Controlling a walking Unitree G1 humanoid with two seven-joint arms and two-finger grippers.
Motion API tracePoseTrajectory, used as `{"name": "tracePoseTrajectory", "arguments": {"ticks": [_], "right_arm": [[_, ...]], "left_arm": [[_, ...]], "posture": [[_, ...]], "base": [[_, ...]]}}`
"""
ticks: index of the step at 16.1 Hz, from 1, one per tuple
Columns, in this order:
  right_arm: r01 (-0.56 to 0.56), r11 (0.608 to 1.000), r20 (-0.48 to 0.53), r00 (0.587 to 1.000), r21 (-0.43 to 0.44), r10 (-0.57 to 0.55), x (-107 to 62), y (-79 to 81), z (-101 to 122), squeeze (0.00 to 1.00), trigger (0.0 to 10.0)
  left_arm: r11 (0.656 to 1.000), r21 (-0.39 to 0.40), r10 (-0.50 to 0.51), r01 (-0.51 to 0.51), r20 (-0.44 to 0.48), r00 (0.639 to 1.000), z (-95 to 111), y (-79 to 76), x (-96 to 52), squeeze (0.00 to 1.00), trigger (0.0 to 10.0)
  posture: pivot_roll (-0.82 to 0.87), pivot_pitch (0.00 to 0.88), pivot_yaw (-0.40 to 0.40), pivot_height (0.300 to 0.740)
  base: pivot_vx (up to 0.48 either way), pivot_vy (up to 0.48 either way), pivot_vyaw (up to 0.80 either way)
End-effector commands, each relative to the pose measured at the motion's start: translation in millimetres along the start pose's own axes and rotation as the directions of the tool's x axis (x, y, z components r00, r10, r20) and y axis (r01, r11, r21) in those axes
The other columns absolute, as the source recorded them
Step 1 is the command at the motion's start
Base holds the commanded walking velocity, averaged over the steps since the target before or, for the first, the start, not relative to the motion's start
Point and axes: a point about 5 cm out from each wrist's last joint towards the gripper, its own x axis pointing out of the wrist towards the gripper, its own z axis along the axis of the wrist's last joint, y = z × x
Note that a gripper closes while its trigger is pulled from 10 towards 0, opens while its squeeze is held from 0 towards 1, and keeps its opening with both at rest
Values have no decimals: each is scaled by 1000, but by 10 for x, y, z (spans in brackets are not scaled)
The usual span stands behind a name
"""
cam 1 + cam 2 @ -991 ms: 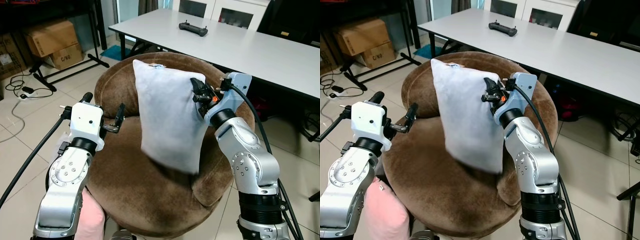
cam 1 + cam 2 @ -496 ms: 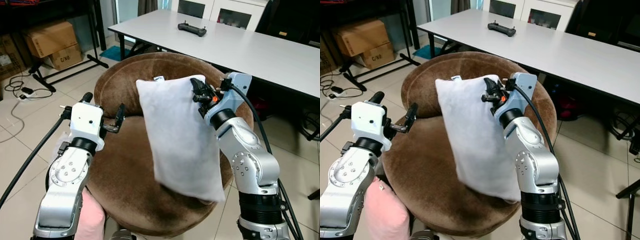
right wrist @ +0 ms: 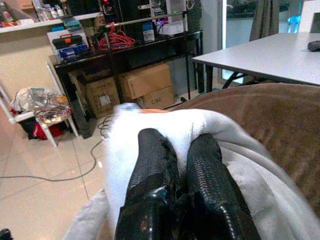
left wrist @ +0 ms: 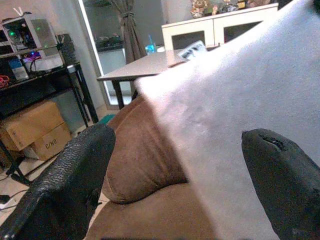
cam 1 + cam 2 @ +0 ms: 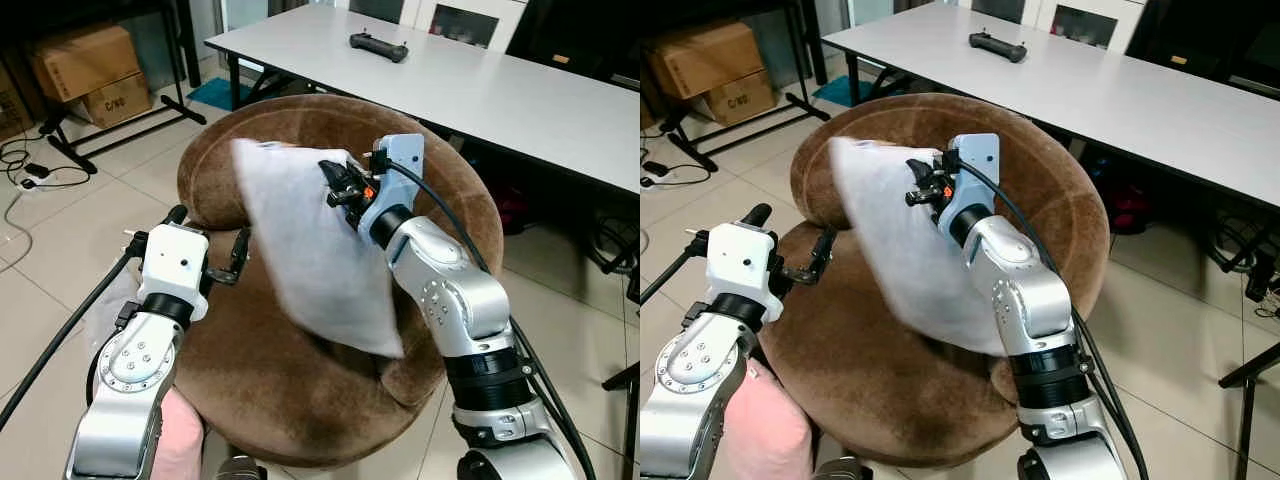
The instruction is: Move the pillow to the sofa from floor
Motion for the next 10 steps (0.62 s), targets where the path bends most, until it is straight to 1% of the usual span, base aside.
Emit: {"name": "tracePoseTrajectory", "arguments": {"ticks": [1,4,6,7,8,9,10], "right_arm": [[1,1000,47,999,-11,0,-22,-38,97,0,10000],[-5,1000,40,999,-7,5,-27,-64,76,0,10000],[-23,1000,19,1000,0,23,3,-55,56,0,10000],[-37,999,-16,999,13,37,76,-31,11,0,10000],[-37,998,-59,997,52,40,207,4,-59,0,10000],[-18,997,-95,995,71,25,305,26,-120,0,10000],[-12,997,-105,994,72,20,329,31,-138,0,10000]], "left_arm": [[1000,6,-17,17,15,1000,41,-20,20,0,10000],[1000,9,-25,25,14,1000,40,-23,14,0,10000],[999,13,-31,31,11,999,39,-24,13,0,10000],[999,19,-38,38,4,999,33,-20,4,0,10000],[998,28,-47,47,-9,999,18,-10,-14,0,10000],[998,35,-52,52,-19,998,10,-1,-37,0,10000],[998,37,-53,54,-22,998,8,1,-43,0,10000]], "posture": [[130,0,-64,740],[131,0,-60,740],[131,0,-60,740],[136,0,-57,740],[141,0,-53,740],[151,0,-53,740],[151,0,-53,740]], "base": [[0,0,0],[0,0,0],[0,0,0],[0,0,0],[0,0,0],[0,0,0],[0,0,0]]}}
